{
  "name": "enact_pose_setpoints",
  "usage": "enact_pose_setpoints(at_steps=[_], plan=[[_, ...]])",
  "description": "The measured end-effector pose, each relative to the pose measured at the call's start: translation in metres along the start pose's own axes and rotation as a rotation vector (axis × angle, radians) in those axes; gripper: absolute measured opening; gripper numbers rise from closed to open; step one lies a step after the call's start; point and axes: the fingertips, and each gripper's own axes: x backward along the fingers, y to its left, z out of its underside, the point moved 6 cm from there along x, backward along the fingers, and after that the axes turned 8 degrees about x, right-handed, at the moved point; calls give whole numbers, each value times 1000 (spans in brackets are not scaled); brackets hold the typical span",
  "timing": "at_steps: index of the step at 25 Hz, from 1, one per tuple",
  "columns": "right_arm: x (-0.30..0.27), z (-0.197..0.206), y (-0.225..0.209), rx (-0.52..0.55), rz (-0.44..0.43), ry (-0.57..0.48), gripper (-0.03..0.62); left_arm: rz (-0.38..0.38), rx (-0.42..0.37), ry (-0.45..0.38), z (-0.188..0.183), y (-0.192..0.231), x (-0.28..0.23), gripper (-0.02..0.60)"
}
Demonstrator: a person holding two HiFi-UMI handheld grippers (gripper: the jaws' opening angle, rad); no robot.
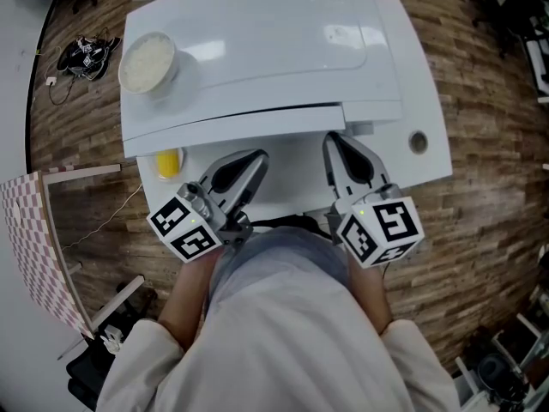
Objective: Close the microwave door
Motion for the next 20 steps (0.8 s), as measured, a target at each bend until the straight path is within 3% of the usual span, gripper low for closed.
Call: enact_pose_setpoints(at_steps=[20], plan=[[7, 0, -3, 22, -33, -18, 23, -4, 17, -8, 4, -8, 0, 14]])
